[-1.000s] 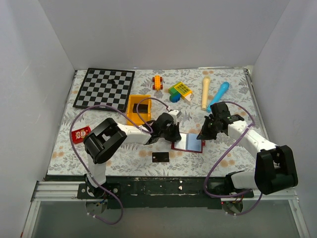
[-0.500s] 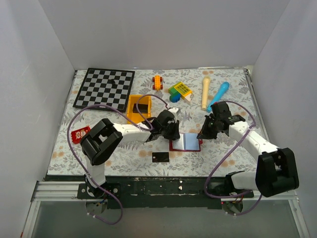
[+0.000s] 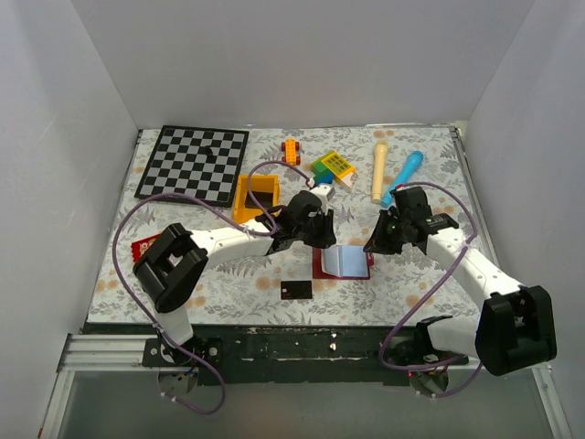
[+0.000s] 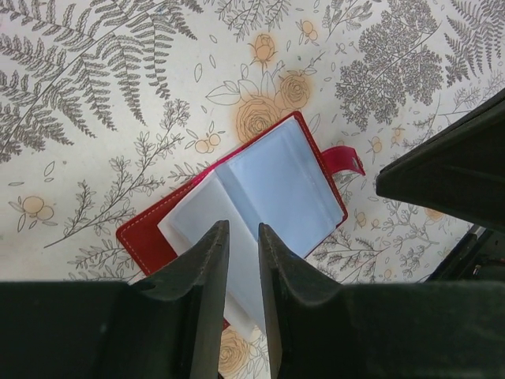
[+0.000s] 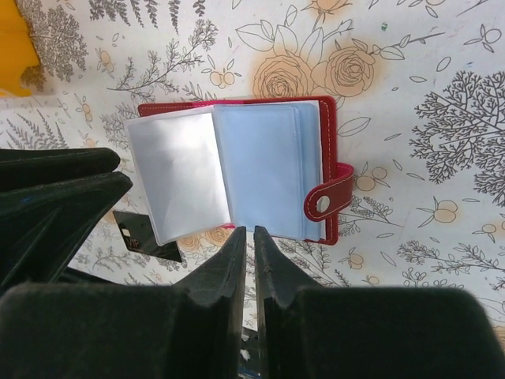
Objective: Put the credit cards into the card holder
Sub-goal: Open the card holder at the center of the board.
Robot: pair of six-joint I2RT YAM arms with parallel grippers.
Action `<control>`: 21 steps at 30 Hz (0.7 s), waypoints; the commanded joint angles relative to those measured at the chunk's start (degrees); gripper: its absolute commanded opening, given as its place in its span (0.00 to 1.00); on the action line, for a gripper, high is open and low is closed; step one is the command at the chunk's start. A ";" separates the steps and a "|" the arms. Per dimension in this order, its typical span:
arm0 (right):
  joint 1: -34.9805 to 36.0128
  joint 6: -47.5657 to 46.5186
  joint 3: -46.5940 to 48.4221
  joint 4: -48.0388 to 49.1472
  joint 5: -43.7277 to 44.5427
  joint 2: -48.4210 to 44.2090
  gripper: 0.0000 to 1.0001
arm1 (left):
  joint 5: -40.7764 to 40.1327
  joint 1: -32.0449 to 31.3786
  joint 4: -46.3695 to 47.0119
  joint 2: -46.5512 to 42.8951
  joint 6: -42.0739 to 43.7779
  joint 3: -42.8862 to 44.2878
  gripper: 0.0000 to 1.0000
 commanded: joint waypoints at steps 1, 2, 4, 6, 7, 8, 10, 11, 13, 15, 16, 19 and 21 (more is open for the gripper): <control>0.12 -3.51 1.44 1.21 -3.66 -2.03 0.20 | -3.18 0.27 -4.14 -8.06 0.54 -1.64 0.23; 0.65 -4.74 1.79 0.78 -4.28 -2.56 0.22 | -4.15 0.27 -4.59 -10.26 0.19 -3.39 0.24; 2.40 -5.54 2.40 -0.45 -2.71 -3.52 0.27 | -6.33 0.53 -4.77 -15.36 -0.86 -8.65 0.29; 3.02 -5.45 2.23 -0.72 -2.35 -4.05 0.29 | -7.23 1.49 -5.47 -20.63 -2.53 -13.14 0.31; 3.11 -5.02 2.14 -0.72 -2.00 -3.97 0.30 | -7.41 1.94 -6.17 -22.57 -2.97 -14.82 0.32; 3.11 -4.75 2.05 -0.46 -1.74 -3.53 0.30 | -7.93 2.37 -6.78 -24.50 -3.41 -16.75 0.33; 3.11 -4.57 2.05 0.16 -1.91 -2.48 0.30 | -9.25 3.25 -7.58 -27.76 -3.77 -18.52 0.34; 3.11 -4.31 2.23 0.33 -1.74 -1.78 0.30 | -9.78 3.87 -7.75 -28.82 -3.94 -18.96 0.35; 3.11 -3.43 2.23 1.38 -2.17 -0.72 0.29 | -10.14 5.18 -8.11 -30.31 -3.94 -18.96 0.36; 3.46 -3.17 1.62 4.01 -5.41 0.33 0.24 | -9.96 6.76 -8.46 -30.32 -3.86 -18.09 0.36; 3.81 -3.08 1.70 5.25 -6.04 1.12 0.22 | -9.44 7.56 -8.63 -30.41 -3.77 -17.56 0.36; 6.44 -3.51 3.98 5.78 -6.05 4.63 0.21 | -8.03 10.63 -8.55 -30.41 -3.15 -16.59 0.36; 8.29 -3.60 5.91 5.79 -5.43 7.36 0.21 | -6.72 14.40 -8.72 -30.67 -3.07 -16.07 0.36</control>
